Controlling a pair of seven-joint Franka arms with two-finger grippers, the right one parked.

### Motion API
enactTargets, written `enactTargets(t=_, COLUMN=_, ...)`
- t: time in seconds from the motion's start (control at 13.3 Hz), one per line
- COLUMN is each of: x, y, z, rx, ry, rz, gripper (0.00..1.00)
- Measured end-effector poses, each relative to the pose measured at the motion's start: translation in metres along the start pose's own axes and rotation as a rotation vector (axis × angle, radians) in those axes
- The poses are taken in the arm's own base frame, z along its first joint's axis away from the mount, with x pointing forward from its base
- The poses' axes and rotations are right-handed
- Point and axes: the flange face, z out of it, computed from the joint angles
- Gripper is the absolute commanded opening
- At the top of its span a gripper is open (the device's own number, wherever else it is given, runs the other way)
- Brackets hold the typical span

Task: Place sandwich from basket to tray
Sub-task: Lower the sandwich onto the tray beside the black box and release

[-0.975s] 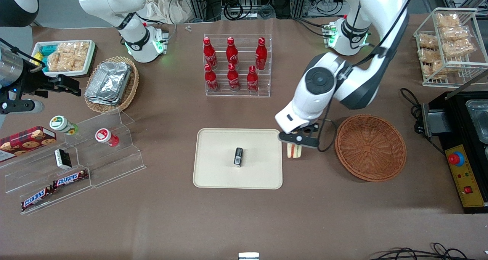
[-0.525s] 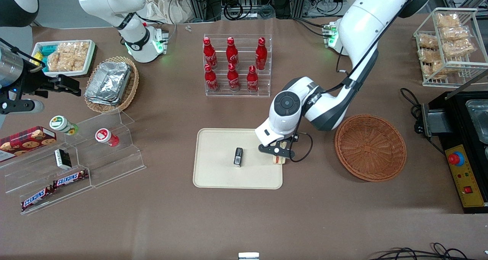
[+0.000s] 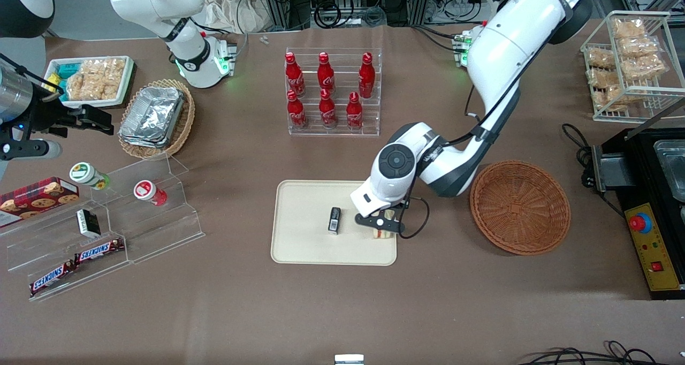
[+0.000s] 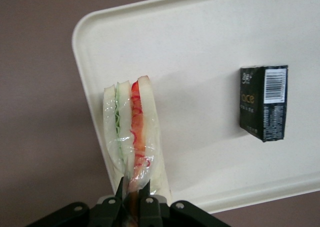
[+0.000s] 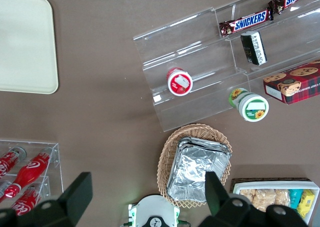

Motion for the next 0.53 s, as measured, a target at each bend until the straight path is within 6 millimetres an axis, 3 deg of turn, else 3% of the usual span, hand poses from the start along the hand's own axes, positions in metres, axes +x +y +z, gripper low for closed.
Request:
enactTargets(t=0.07, x=-0.0008, y=0.0037, z=0.0073, rx=-0.003, ry=-0.006, rz=0.005, gripper=0.09)
enactTargets(t=0.15, x=-0.001, y=0.0046, z=0.0124, rx=-0.003, ry=-0.01, rz=0.006, gripper=0.29)
enactTargets(t=0.22, x=-0.0002, y=0.0041, z=0.0139, rx=-0.003, ry=-0.012, rz=0.005, gripper=0.79)
enactTargets(t=0.3, x=0.0005, y=0.0037, z=0.0133, rx=-0.004, ry=-0.01, rz=0.004, gripper=0.99)
enactTargets(t=0.53, x=-0.0009, y=0.0011, z=0.0145, rx=0.012, ry=-0.033, rz=-0.008, gripper=0.99)
